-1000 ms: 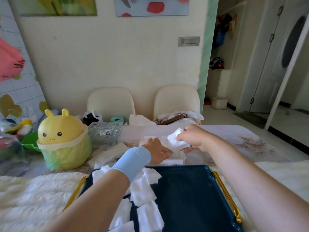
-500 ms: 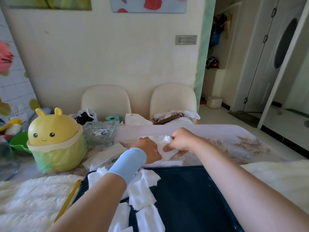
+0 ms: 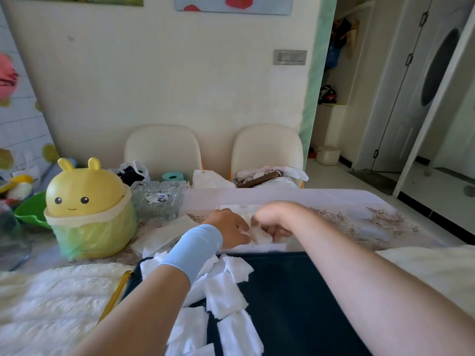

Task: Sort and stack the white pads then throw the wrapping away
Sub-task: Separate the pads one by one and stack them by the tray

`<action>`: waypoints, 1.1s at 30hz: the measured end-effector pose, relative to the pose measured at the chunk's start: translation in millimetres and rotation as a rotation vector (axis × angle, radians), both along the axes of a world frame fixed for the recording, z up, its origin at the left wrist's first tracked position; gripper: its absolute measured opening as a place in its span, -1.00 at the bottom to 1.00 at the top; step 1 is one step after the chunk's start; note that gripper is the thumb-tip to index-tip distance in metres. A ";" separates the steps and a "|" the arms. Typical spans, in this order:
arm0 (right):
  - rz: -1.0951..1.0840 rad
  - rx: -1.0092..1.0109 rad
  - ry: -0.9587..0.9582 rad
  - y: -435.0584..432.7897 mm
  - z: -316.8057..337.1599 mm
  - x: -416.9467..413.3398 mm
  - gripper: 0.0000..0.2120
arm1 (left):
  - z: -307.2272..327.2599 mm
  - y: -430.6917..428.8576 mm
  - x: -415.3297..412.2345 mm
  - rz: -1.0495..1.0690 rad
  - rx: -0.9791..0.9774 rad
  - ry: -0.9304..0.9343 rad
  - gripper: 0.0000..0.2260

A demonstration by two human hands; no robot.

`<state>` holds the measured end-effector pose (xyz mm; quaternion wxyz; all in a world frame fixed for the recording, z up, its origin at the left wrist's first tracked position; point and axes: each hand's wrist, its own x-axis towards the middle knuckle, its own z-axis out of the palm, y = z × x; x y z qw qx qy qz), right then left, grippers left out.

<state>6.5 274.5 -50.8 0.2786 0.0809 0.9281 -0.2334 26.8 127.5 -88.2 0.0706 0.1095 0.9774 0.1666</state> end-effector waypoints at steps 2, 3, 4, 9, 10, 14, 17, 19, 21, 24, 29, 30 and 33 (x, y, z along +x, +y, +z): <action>-0.149 -0.159 -0.047 9.4 0.9 -1.1 -0.67 | -1.5 -1.2 0.2 -0.001 0.018 0.012 -0.69; -0.202 -0.214 -0.071 10.6 0.4 0.3 -0.64 | -1.8 -0.4 0.2 -0.004 0.014 0.017 -0.69; -0.243 -0.262 -0.085 9.7 -2.3 0.7 -0.61 | -1.9 0.7 0.2 -0.007 0.002 0.020 -0.69; -0.261 -0.409 -0.154 16.6 3.5 8.0 -0.57 | -1.1 1.0 0.5 0.004 0.021 0.014 -0.68; -0.245 -0.413 -0.165 20.3 5.6 8.9 -0.55 | -2.1 0.3 0.5 0.011 0.045 0.014 -0.68; -0.241 -0.425 -0.140 16.0 3.5 13.2 -0.60 | -4.7 2.6 1.8 0.025 0.072 0.049 -0.68; -0.177 -0.392 -0.122 12.9 5.0 16.9 -0.66 | -2.8 3.0 3.7 0.022 0.052 0.043 -0.65; -0.143 -0.316 -0.064 22.3 12.5 19.3 -0.70 | -0.1 1.3 4.0 0.026 0.046 0.019 -0.66; -0.174 -0.320 0.076 35.4 18.5 18.0 -0.73 | 5.2 0.0 3.0 0.068 0.099 0.037 -0.73; -0.124 -0.267 0.438 50.9 10.6 11.0 -0.69 | 8.0 3.5 -5.6 0.074 0.063 0.145 -0.71; 0.348 -0.006 0.549 46.7 -26.3 16.7 -0.50 | -15.6 23.9 -13.9 -0.045 -0.253 0.039 -0.50; 0.427 0.040 0.494 44.3 -31.7 19.4 -0.46 | -19.9 25.2 -13.3 -0.048 -0.271 0.025 -0.48; 0.554 0.218 0.408 44.2 -43.9 19.3 -0.41 | -26.5 19.4 -12.3 -0.029 -0.303 0.005 -0.46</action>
